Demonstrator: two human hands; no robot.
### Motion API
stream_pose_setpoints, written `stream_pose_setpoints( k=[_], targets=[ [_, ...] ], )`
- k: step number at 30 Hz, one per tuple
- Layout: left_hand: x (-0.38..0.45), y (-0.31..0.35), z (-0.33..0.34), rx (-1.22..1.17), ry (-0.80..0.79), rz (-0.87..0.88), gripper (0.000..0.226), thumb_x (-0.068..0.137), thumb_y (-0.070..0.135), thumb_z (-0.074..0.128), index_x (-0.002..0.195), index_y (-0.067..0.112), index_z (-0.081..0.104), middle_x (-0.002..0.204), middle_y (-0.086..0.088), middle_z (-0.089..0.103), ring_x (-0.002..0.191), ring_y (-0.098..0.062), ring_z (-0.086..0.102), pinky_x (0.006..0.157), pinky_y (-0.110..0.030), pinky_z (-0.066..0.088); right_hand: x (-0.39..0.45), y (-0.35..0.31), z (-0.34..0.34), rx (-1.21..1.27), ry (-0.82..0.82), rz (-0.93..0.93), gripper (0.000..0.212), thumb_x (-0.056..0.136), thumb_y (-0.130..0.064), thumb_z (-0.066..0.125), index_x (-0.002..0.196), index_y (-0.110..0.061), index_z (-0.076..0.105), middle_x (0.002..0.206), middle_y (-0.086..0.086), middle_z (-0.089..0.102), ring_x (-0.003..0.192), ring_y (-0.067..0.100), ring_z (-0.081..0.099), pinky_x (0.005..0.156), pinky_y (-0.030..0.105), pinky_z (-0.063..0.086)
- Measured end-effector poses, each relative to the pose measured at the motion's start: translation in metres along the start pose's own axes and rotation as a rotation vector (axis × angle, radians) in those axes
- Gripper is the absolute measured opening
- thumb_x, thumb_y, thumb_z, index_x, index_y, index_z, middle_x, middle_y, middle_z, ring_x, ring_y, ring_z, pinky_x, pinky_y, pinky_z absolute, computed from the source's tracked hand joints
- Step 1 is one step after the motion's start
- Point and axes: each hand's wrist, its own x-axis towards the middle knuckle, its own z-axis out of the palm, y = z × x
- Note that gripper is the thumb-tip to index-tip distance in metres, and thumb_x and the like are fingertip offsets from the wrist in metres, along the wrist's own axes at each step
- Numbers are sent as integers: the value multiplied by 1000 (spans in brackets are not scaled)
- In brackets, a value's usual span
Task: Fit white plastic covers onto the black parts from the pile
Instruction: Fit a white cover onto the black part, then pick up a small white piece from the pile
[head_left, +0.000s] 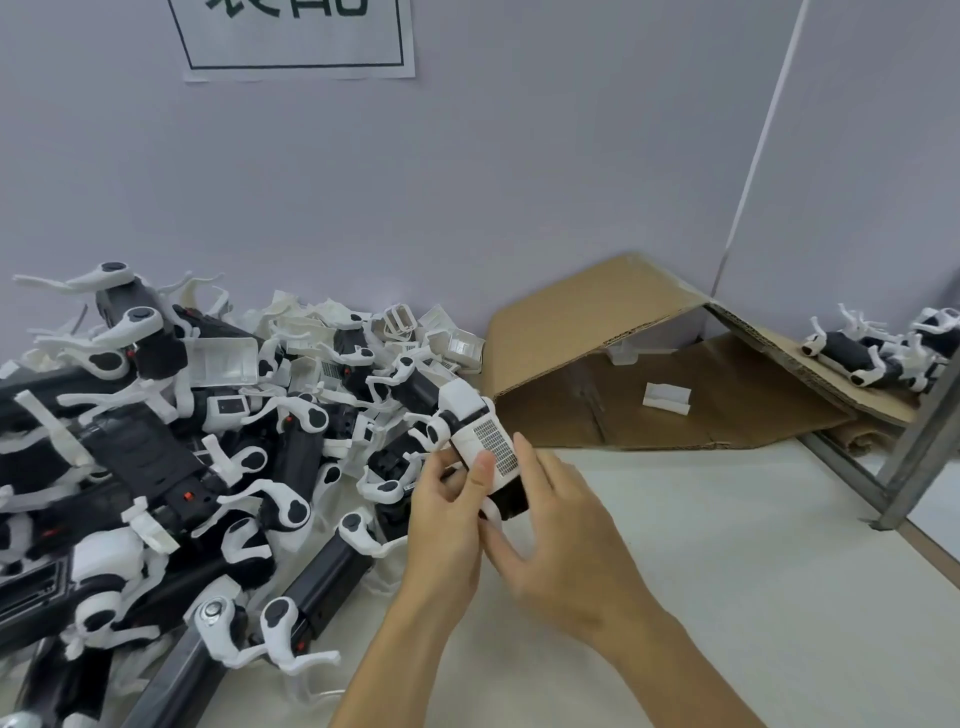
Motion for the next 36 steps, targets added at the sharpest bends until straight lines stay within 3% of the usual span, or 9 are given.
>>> stream_pose_setpoints(
  k=[3, 10, 14, 16, 20, 23, 26, 30, 36],
  targets=[
    [0, 3, 1, -52, -58, 4, 45, 85, 39, 61, 119, 10, 65, 111, -9, 75, 105, -19, 71, 82, -25, 57, 6, 0, 5, 82, -53, 80, 82, 97, -54, 51, 160, -20, 10, 143, -11, 40, 129, 7, 39, 106, 23, 40],
    [-8, 5, 2, 172, 54, 278, 38, 96, 41, 58, 131, 27, 61, 128, 19, 66, 124, 2, 56, 97, -13, 47, 36, 6, -11, 536, 126, 219, 21, 87, -36, 66, 108, -40, 66, 88, -13, 69, 83, 7, 66, 69, 28, 56],
    [-14, 7, 5, 346, 107, 417, 41, 92, 30, 45, 130, 28, 59, 92, 35, 66, 89, 16, 59, 80, -3, 44, 69, 7, -20, 819, 179, 478, 25, 95, -28, 63, 76, -15, 72, 66, -2, 65, 66, 6, 62, 70, 43, 58],
    [-16, 8, 8, 389, 114, 451, 37, 91, 28, 45, 125, 27, 61, 90, 34, 65, 85, 14, 59, 76, -5, 44, 93, 2, -29, 1132, 201, 576, 34, 96, -19, 62, 64, -12, 70, 69, -1, 70, 73, 10, 69, 66, 35, 61],
    [-17, 5, 8, 378, 118, 393, 35, 87, 30, 46, 118, 29, 63, 100, 29, 66, 90, 0, 62, 74, -10, 45, 159, 12, -67, 1629, 399, 517, 19, 104, -13, 49, 106, -2, 64, 117, 13, 72, 100, 30, 73, 89, 42, 60],
    [-17, 2, 8, 385, 115, 365, 36, 86, 33, 45, 117, 32, 63, 111, 28, 64, 107, -3, 60, 83, -14, 46, 199, 36, -105, 1799, 558, 564, 49, 106, -39, 45, 151, -20, 39, 156, 14, 39, 136, 37, 48, 112, 52, 40],
    [-15, 1, 7, 409, 108, 363, 34, 87, 33, 44, 114, 32, 66, 109, 24, 66, 109, -5, 61, 85, -21, 49, 197, 41, -110, 1640, 416, 684, 67, 105, -45, 43, 157, -9, 20, 155, 24, 33, 132, 43, 47, 109, 52, 43],
    [-15, 1, 8, 438, 96, 366, 28, 88, 27, 44, 103, 27, 68, 99, 17, 69, 100, -8, 64, 79, -18, 48, 159, 21, -70, 1205, 245, 610, 32, 106, -18, 45, 129, 4, 49, 96, 17, 68, 77, 23, 71, 68, 27, 58],
    [-10, -1, 2, 537, 102, 373, 30, 98, 2, 50, 92, 26, 67, 89, 9, 69, 82, -11, 62, 67, -17, 47, 88, 20, -2, 766, 84, 441, 24, 99, -1, 50, 102, -10, 72, 76, 5, 72, 60, 11, 65, 54, 18, 49]
  ],
)
